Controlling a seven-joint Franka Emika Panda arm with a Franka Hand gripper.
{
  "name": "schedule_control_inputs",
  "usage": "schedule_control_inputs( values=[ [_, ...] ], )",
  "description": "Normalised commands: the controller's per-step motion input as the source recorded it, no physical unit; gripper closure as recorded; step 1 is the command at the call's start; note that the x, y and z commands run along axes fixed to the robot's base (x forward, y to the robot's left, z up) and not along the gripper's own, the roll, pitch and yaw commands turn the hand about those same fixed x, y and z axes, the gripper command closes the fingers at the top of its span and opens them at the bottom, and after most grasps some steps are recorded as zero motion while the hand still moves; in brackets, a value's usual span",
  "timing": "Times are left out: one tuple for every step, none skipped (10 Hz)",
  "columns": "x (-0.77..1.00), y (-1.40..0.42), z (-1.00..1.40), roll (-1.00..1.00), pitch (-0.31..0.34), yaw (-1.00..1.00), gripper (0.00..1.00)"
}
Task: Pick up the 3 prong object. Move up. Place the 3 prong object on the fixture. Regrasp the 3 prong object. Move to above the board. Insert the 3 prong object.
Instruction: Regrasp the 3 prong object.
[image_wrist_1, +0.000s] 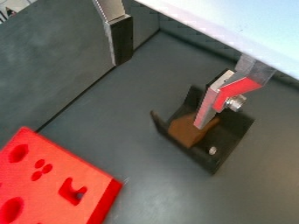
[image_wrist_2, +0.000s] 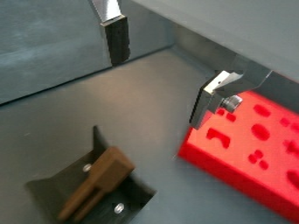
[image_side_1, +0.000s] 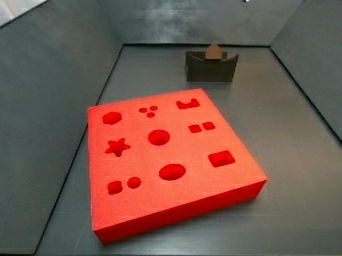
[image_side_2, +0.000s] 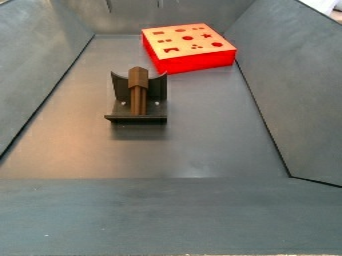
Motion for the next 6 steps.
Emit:
schedule_control_inputs(
  values=[
    [-0.02, -0.02, -0.01, 1.00, 0.012, 0.02, 0.00],
    [-0.01, -0.02, 0.00, 1.00, 0.005, 0.02, 0.00],
    [-0.01, -0.02, 0.00, 1.00, 0.003, 0.02, 0.00],
    [-0.02, -0.02, 0.00, 1.00, 0.004, 0.02, 0.00],
    [-0.01, -0.02, 0.01, 1.00, 0.007, 0.03, 0.00],
    [0.00, -0.02, 0.01, 1.00, 0.014, 0.03, 0.00]
  ],
)
